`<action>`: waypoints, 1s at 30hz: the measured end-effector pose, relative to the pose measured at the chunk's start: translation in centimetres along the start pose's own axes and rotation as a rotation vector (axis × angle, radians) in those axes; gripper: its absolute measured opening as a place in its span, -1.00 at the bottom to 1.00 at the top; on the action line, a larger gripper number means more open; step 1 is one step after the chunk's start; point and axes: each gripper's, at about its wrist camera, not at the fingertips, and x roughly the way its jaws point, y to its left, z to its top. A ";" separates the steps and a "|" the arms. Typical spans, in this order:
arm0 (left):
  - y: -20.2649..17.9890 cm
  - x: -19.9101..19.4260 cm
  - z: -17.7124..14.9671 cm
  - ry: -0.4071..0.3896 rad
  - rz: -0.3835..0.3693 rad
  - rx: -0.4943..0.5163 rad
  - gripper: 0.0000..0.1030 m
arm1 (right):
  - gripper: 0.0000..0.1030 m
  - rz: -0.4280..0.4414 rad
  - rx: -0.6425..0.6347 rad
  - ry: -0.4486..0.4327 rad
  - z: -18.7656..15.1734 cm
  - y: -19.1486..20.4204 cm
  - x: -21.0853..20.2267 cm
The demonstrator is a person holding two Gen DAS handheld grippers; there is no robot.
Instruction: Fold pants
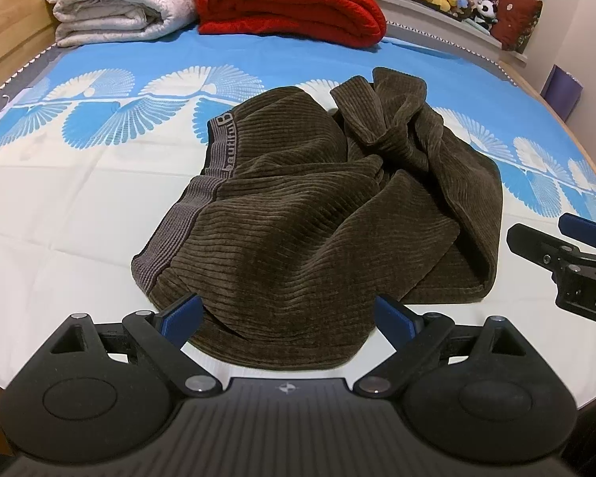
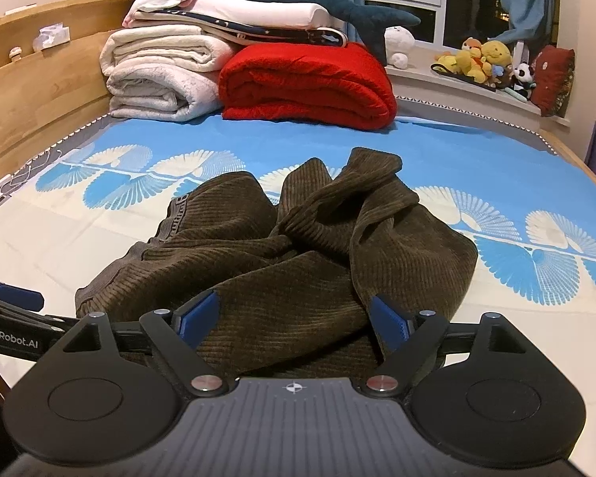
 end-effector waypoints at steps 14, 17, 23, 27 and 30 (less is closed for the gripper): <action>-0.2 0.0 0.1 0.000 -0.003 0.002 0.86 | 0.67 -0.002 -0.011 -0.001 0.0 0.1 0.0; -0.2 0.0 0.1 0.000 -0.002 0.002 0.86 | 0.67 -0.002 -0.012 -0.001 0.0 0.2 0.0; -0.2 0.0 0.0 -0.002 -0.003 0.003 0.86 | 0.67 -0.003 -0.016 -0.002 0.0 0.2 0.0; -0.2 0.0 0.0 -0.002 -0.003 0.004 0.86 | 0.67 -0.003 -0.016 -0.002 0.0 0.3 0.0; -0.2 0.0 0.0 -0.003 -0.003 0.005 0.86 | 0.67 -0.003 -0.015 -0.002 0.0 0.3 0.0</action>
